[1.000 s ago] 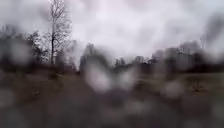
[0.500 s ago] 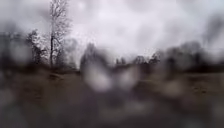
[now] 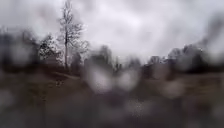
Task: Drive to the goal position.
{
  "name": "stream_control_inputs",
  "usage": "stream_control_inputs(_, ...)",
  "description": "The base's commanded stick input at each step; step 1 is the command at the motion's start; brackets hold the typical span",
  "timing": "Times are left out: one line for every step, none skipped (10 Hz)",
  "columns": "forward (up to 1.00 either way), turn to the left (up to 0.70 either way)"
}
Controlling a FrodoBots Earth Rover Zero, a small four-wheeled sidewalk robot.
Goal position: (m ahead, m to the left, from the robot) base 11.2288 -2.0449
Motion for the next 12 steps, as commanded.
stream_control_inputs(1.0, 0.0)
stream_control_inputs(1.0, 0.0)
stream_control_inputs(1.0, 0.0)
stream_control_inputs(1.0, 0.0)
stream_control_inputs(1.0, 0.0)
stream_control_inputs(1.0, 0.0)
stream_control_inputs(1.0, 0.0)
stream_control_inputs(1.0, 0.0)
stream_control_inputs(1.0, 0.0)
stream_control_inputs(1.0, 0.0)
stream_control_inputs(1.0, 0.0)
stream_control_inputs(1.0, 0.0)
